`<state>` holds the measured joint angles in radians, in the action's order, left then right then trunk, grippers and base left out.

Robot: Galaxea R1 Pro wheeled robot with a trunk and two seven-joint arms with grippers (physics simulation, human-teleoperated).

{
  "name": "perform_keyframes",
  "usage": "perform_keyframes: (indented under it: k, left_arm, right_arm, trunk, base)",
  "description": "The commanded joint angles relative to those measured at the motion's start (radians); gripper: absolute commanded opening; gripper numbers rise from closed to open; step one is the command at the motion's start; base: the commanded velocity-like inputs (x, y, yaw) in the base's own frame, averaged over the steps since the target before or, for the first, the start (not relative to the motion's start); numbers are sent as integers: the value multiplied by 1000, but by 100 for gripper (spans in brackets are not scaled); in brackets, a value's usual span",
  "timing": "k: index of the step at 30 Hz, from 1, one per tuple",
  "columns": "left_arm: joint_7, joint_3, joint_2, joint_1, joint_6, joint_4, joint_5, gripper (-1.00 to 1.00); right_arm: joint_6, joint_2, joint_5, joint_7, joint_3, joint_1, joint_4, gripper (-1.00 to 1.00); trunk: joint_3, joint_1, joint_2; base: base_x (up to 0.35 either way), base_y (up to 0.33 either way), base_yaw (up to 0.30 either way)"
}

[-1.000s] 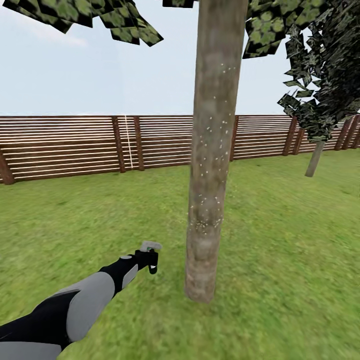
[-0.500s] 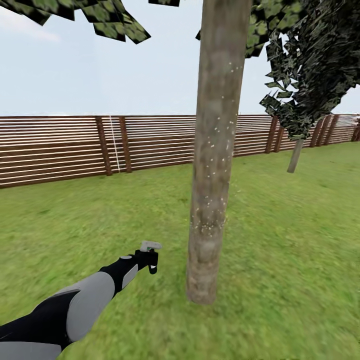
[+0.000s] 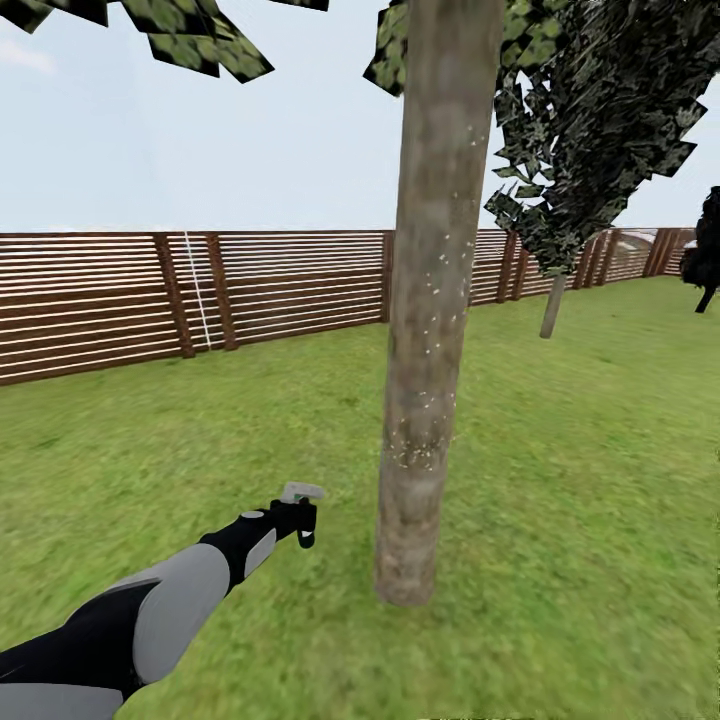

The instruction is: In the garden, pick up the pesticide atomizer on the floor and spray pesticide onto both trees until each tree trunk is fully covered.

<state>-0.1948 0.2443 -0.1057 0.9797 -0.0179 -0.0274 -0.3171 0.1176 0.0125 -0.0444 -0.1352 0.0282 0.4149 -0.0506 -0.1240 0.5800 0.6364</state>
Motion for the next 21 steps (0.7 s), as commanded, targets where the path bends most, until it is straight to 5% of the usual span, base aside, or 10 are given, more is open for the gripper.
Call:
perform_keyframes:
  k: [1, 21]
  left_arm:
    - [-3, 9, 0, 1, -2, 0, -10, -100]
    - [-3, 9, 0, 1, -3, 0, -10, -100]
  right_arm:
    - [7, 0, -5, -4, 2, 2, -5, 100]
    - [7, 0, -5, -4, 2, -1, -6, 100]
  trunk:
    - [-2, 0, 2]
    - [-2, 0, 2]
  base:
    - [0, 350, -228]
    - [62, 350, -284]
